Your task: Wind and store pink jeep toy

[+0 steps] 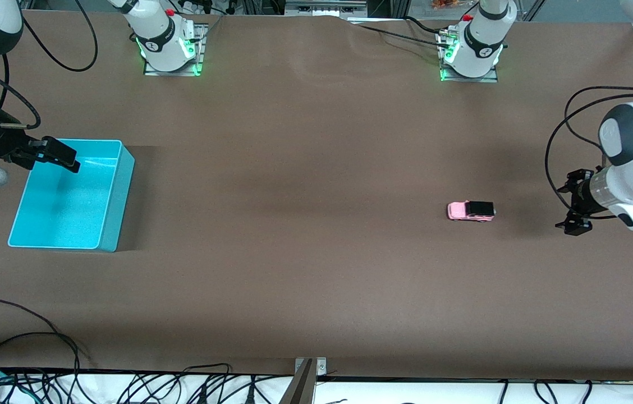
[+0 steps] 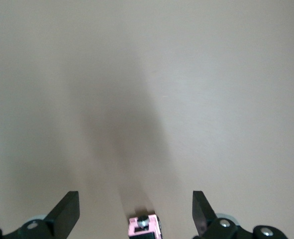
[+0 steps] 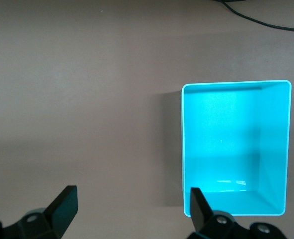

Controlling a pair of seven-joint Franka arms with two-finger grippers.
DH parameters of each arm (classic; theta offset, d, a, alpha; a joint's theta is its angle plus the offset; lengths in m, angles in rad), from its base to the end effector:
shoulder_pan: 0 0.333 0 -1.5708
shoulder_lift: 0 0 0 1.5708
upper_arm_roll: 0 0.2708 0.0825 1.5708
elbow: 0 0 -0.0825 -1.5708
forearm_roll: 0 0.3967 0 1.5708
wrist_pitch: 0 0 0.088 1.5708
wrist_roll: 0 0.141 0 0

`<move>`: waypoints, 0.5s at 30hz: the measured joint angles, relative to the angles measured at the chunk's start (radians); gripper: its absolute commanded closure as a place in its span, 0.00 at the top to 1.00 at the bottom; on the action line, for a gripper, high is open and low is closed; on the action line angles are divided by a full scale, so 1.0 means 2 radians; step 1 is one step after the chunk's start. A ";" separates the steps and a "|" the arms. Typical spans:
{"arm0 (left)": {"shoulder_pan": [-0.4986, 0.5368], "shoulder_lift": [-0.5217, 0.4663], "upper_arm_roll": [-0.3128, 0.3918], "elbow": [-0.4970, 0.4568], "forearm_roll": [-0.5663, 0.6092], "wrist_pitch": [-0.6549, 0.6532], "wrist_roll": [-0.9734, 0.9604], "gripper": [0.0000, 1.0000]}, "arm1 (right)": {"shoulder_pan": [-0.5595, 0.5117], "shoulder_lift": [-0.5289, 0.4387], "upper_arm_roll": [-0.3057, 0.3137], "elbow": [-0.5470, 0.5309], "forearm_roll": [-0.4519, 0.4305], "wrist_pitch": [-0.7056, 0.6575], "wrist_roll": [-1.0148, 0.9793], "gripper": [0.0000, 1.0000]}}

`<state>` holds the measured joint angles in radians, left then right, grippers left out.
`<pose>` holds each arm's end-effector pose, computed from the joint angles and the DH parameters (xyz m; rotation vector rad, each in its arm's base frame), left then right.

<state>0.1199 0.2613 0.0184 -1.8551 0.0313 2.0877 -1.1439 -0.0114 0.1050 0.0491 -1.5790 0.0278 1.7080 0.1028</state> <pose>0.6093 0.0871 0.2946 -2.4995 -1.8335 0.0152 0.6047 0.0254 0.4921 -3.1052 0.1070 -0.0338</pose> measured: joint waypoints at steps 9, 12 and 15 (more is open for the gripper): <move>-0.001 -0.030 -0.003 0.081 0.000 -0.091 0.212 1.00 | 0.000 0.000 0.000 0.000 0.000 0.000 0.000 1.00; -0.001 -0.031 -0.003 0.102 0.000 -0.107 0.273 1.00 | 0.000 0.000 0.000 0.000 0.000 0.000 0.000 1.00; -0.002 -0.031 -0.004 0.116 0.000 -0.116 0.341 1.00 | 0.000 0.000 0.000 0.000 0.000 0.000 0.000 1.00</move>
<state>0.1167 0.1992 0.0110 -1.6232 0.0313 1.8562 -0.4621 -0.0113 0.1050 0.0492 -1.5789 0.0278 1.7078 0.1028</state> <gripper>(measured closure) 0.000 0.000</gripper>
